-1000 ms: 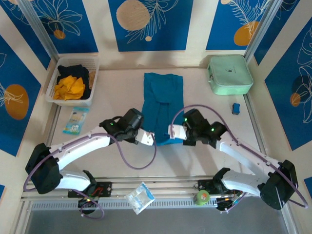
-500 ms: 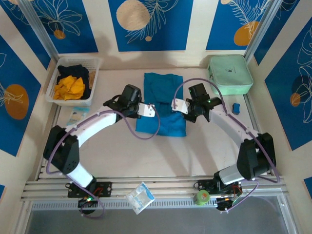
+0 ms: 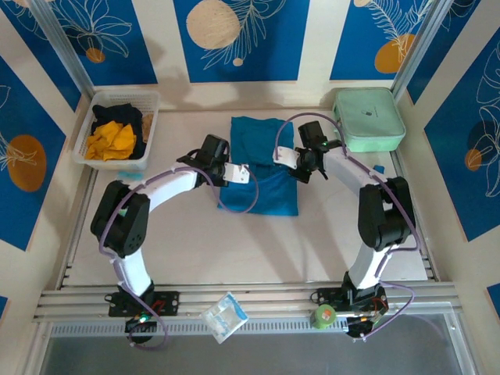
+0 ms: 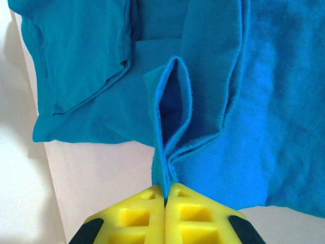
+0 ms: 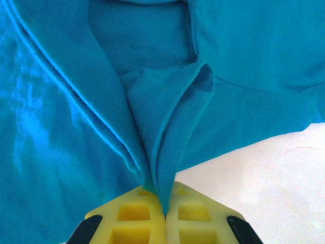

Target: Fold and stack the t-shirts

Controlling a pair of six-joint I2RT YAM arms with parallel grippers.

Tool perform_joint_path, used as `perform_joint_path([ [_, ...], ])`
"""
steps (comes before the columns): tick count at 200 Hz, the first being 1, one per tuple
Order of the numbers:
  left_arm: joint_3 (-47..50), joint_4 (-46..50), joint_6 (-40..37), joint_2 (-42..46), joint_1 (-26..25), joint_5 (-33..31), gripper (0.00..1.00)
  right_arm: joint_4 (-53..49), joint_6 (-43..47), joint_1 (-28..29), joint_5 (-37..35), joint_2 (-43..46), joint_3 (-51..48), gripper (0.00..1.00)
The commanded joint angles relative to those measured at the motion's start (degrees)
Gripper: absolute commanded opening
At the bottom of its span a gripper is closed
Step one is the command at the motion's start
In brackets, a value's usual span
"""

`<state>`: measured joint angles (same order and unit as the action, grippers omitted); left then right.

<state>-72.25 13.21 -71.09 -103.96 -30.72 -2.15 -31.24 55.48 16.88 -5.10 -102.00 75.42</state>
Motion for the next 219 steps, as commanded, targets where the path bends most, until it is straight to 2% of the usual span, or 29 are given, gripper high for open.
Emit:
perform_joint_path([
  [1,-2.0,-3.5,-1.2,-2.5,0.8,2.4,0.00,1.4,-1.5,-0.3,0.6,-3.0,2.3,0.00],
  [33,-2.1,-6.2,-1.0,-5.3,1.2,2.2,0.00,5.1,-4.4,-0.5,-0.3,-6.8,2.8,0.00],
  [58,-2.7,-9.2,0.1,-7.0,1.6,0.5,0.00,7.1,-8.9,-1.0,-2.3,-9.8,4.6,0.13],
  [74,-3.9,-10.6,2.1,-8.4,2.1,-1.1,0.24,8.4,-13.2,-1.4,-3.7,-11.5,6.4,0.24],
  [93,-5.1,-13.0,4.7,-9.7,2.6,-3.3,0.31,9.2,-18.1,-2.1,-5.0,-12.9,8.3,0.29],
  [109,-5.3,-17.5,6.0,-10.8,2.7,-7.0,0.46,9.3,-21.5,-2.4,-6.8,-13.8,9.6,0.31],
  [128,-5.4,-22.6,7.2,-11.6,2.8,-10.9,0.56,10.4,-24.3,-2.6,-7.8,-14.0,9.9,0.33],
  [164,-3.3,-31.7,9.4,-9.8,3.3,-17.0,0.73,13.6,-25.9,-3.0,-6.1,-9.6,6.2,0.34],
  [193,2.4,-35.1,11.3,-1.7,4.7,-14.1,0.79,15.2,-20.7,-3.9,-0.6,-1.5,-0.4,0.34],
  [219,7.5,-31.2,12.9,7.3,6.8,-5.5,0.82,14.1,-12.5,-5.3,5.1,5.9,-6.2,0.35],
])
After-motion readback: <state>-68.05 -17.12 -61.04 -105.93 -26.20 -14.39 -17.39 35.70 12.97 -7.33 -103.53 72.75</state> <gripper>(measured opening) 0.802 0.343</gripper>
